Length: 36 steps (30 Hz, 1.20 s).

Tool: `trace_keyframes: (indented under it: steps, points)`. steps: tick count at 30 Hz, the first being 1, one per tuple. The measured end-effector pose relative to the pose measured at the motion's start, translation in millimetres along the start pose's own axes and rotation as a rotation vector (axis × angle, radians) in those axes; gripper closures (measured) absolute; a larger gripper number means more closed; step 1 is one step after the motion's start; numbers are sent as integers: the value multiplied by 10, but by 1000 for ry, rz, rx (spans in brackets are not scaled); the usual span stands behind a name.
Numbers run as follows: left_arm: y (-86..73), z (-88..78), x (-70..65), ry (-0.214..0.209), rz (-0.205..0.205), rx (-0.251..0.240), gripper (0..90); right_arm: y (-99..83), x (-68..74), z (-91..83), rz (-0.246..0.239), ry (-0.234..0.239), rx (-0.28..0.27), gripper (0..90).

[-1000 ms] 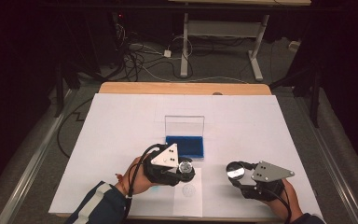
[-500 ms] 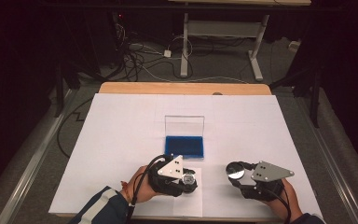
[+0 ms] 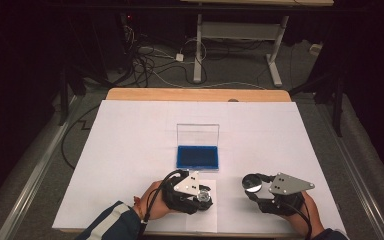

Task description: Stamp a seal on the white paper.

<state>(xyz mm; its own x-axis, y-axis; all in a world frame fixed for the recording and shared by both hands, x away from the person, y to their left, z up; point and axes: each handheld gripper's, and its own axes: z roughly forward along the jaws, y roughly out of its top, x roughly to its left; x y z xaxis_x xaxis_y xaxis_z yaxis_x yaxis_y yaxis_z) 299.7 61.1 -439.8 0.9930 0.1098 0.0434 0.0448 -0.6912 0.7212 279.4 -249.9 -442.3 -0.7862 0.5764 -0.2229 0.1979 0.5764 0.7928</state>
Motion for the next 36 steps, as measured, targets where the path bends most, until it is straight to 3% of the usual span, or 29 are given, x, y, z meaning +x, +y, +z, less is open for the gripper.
trace_keyframes:
  steps: [19,29,36]
  points:
    - [-79,125,31,-4,5,42,540,-1,5,2,-4,4,4,387]
    - [-151,125,103,-35,-26,24,540,-2,10,10,-5,9,8,387]
    - [-165,133,101,-31,-20,18,540,0,19,16,-8,11,13,387]
